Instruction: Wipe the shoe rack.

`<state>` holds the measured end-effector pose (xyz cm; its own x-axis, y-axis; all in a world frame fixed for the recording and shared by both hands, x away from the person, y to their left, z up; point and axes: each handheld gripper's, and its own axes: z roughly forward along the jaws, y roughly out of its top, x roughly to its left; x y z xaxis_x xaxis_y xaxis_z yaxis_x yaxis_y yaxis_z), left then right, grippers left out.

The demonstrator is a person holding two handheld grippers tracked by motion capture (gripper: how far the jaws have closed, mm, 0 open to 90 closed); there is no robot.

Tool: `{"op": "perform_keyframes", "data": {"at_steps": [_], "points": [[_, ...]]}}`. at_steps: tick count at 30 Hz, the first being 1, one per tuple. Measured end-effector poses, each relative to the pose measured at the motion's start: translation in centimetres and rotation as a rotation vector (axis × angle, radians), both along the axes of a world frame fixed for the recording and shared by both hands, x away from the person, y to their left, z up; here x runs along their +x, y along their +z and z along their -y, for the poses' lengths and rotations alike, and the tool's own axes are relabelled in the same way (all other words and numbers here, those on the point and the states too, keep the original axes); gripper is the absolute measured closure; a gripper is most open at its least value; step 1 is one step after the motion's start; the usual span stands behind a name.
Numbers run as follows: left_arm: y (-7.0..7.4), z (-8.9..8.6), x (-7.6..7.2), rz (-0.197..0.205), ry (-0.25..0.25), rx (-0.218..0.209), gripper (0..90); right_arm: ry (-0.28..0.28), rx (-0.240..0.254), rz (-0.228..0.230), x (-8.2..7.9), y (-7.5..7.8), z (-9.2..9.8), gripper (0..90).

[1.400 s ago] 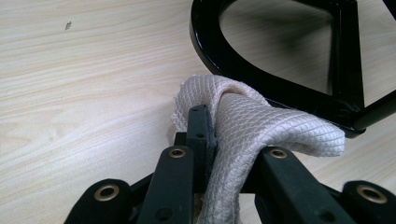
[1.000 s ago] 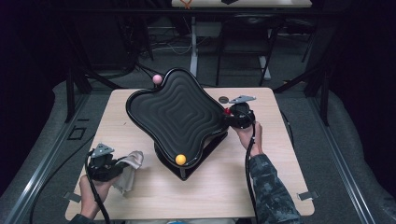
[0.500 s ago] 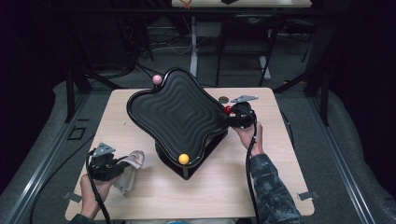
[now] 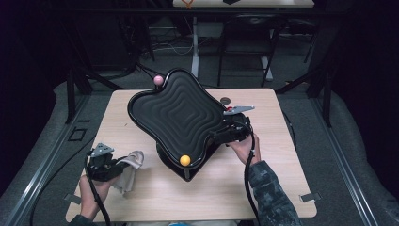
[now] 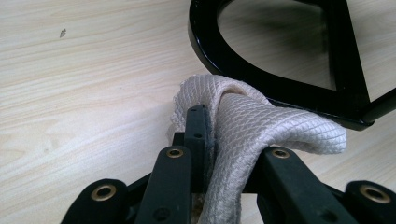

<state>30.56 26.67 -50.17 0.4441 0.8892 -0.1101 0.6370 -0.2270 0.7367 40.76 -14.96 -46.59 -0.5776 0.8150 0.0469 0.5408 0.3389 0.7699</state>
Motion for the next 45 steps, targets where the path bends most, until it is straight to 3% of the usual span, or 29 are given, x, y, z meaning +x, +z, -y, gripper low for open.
{"op": "perform_keyframes", "data": {"at_steps": [5, 11, 19, 20, 21, 22, 23, 24, 26, 28, 29, 34, 38, 45], "points": [[-0.1, 0.1, 0.2, -0.004, -0.007, 0.002, 78.9, 0.06, 0.03, -0.031, -1.3, 0.0, -1.0, 0.0], [-0.1, 0.3, 0.5, -0.008, -0.016, 0.002, 78.8, 0.136, 0.037, -0.033, -3.5, 0.1, -2.9, 0.0], [-0.1, 0.3, 0.8, -0.01, -0.022, 0.0, 78.7, 0.258, 0.088, -0.058, -5.9, 0.1, -5.5, 1.4], [-0.1, 0.2, 0.8, -0.01, -0.022, 0.0, 78.6, 0.254, 0.064, -0.051, -6.2, 0.2, -5.9, 2.0], [-0.1, 0.2, 0.8, -0.011, -0.022, 0.0, 78.6, 0.281, 0.086, -0.052, -6.4, 0.2, -6.1, 3.5], [-0.2, 0.2, 0.8, -0.012, -0.021, -0.004, 78.6, 0.275, 0.077, -0.046, -6.7, 0.2, -6.4, 5.4], [-0.2, 0.2, 0.9, -0.012, -0.021, -0.004, 78.6, 0.262, 0.032, -0.038, -7.1, 0.3, -6.7, 7.0], [-0.2, 0.2, 0.9, -0.013, -0.024, -0.001, 78.6, 0.291, 0.066, -0.041, -7.2, 0.1, -6.9, 9.2], [-0.2, 0.3, 0.9, -0.014, -0.025, -0.002, 78.5, 0.302, 0.048, -0.032, -7.7, 0.0, -7.6, 17.5], [-0.2, 0.3, 1.0, -0.015, -0.026, -0.002, 78.5, 0.334, 0.06, -0.032, -7.9, -0.2, -8.0, 29.5], [-0.2, 0.3, 1.0, -0.018, -0.028, -0.002, 78.5, 0.323, 0.046, -0.028, -8.1, -0.3, -8.2, 36.6], [-0.2, 0.3, 1.2, -0.023, -0.028, -0.006, 78.5, 0.359, 0.048, -0.054, -8.1, -0.3, -8.3, 50.1], [-0.3, 0.4, 1.3, -0.024, -0.031, -0.007, 78.5, 0.379, 0.035, -0.057, -8.2, -0.3, -8.4, 58.3], [-0.3, 0.4, 1.4, -0.028, -0.036, -0.007, 78.6, 0.359, 0.016, -0.058, -8.0, -0.1, -7.5, 59.3]]}}
